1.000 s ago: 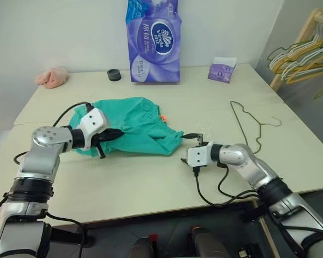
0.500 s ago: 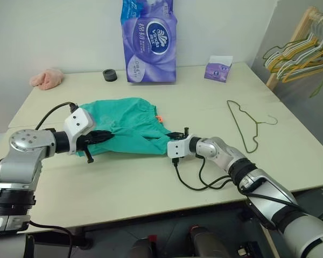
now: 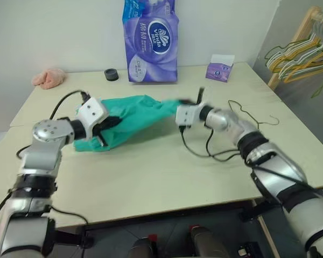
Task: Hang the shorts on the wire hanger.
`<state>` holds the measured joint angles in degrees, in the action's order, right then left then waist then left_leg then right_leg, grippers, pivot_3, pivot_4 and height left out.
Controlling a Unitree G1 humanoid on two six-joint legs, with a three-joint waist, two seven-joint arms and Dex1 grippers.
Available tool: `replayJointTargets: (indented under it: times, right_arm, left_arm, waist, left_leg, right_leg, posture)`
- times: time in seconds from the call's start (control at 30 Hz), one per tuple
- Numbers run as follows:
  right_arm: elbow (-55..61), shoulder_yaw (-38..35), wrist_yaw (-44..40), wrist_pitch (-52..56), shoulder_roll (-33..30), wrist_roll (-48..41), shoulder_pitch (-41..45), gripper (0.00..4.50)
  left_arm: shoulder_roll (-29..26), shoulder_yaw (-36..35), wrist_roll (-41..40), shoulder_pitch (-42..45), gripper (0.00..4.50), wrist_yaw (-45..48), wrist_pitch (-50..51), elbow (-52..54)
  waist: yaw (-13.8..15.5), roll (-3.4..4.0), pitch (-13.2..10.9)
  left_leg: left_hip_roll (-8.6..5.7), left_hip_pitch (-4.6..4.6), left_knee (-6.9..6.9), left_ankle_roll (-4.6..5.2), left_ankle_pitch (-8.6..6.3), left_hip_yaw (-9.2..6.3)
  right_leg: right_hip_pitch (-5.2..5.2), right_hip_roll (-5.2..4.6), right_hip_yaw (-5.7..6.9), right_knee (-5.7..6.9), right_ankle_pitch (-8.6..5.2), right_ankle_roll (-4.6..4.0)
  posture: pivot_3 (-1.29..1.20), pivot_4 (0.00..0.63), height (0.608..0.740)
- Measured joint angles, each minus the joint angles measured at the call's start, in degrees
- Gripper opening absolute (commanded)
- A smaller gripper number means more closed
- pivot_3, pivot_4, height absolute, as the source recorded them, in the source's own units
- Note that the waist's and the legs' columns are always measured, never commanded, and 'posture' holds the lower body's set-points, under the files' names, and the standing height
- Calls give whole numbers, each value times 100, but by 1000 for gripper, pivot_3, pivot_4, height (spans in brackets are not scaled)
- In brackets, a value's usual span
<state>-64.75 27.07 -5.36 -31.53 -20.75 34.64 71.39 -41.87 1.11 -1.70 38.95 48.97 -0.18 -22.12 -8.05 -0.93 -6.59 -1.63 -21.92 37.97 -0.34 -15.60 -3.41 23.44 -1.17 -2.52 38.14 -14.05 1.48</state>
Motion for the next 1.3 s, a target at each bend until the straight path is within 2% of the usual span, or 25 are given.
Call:
replayJointTargets:
  times: [0.1, 0.2, 0.3, 0.4, 0.47, 0.6, 0.7, 0.8, 0.97, 1.3]
  right_arm:
    - [14, -172, 59, -92, -504, -7, 311, 23]
    - [479, -183, -593, -461, -1056, -139, 54, 23]
    - [1648, -173, -1988, -638, -1623, -651, -1054, 23]
    - [3330, -140, -3520, -133, -2372, -1352, -2690, 23]
    - [4340, -91, -4207, 271, -2504, -1658, -3379, 23]
    - [6118, -103, -5124, 1043, -2674, -2135, -3882, 23]
    - [6826, -138, -5713, 1729, -2896, -2516, -4247, 23]
    - [7240, -135, -6089, 2075, -3038, -2711, -4538, 23]
    - [7370, -163, -6310, 1993, -3301, -2652, -4629, 23]
    - [7104, -158, -6141, 872, -3428, -1964, -4799, 23]
  left_arm:
    - [125, 207, 263, 484, 0, -155, -767, -291]
    - [-109, 485, 226, 294, 0, 549, -1002, 1]
    - [-719, 781, 57, -475, 0, 1644, -861, 530]
    - [-1344, 841, -8, -1180, 0, 2422, -552, 685]
    - [-1553, 841, -126, -1359, 0, 2768, -301, 984]
    - [-1951, 834, -623, -1852, 0, 3438, 311, 1980]
    - [-2241, 831, -744, -2353, 0, 3751, 525, 2200]
    - [-2448, 767, -968, -2843, 0, 3945, 784, 2533]
    - [-2553, 641, -1284, -3528, 0, 4014, 1150, 3249]
    - [-2584, 292, -1974, -3963, 0, 4011, 1877, 4066]
  waist:
    - [-41, 0, 0]
    - [-181, 1, 0]
    - [-361, 2, -1]
    - [-384, 23, -15]
    - [-377, 42, -31]
    - [-319, 49, -37]
    - [-247, 43, -40]
    - [-135, 41, -44]
    - [12, 34, -49]
    - [18, 28, -52]
  left_leg:
    - [2, -4, -6, 0, -2, 17]
    - [7, -4, -14, 2, -5, 31]
    - [18, -3, -12, 9, -10, 31]
    - [24, -5, -10, 13, -12, 12]
    - [23, -2, -3, 14, -12, 16]
    - [19, 16, 2, 17, -14, 30]
    - [18, 15, 6, 18, -15, 22]
    - [17, 18, 13, 18, -15, 28]
    - [16, 21, 19, 18, -15, 32]
    - [16, 28, 18, 17, -15, 39]
  right_leg:
    - [4, -2, -8, -9, -1, 1]
    - [4, 0, -19, -14, -3, 4]
    - [3, 9, -22, -7, -6, 9]
    - [4, 15, -11, 0, -9, 13]
    - [4, 16, -15, 8, -10, 14]
    - [-1, 17, -9, 31, -27, 37]
    - [-2, 16, -3, 33, -30, 35]
    - [-3, 16, -4, 40, -32, 36]
    - [-6, 14, -1, 40, -43, 54]
    - [-9, 15, -4, 46, -46, 47]
  posture:
    - [-164, 99, 740]
    - [-170, 103, 740]
    - [-172, 104, 740]
    - [-163, 105, 740]
    - [-159, 102, 740]
    - [-152, 99, 740]
    - [-152, 99, 740]
    - [-155, 98, 740]
    - [-162, 97, 740]
    - [-169, 95, 740]
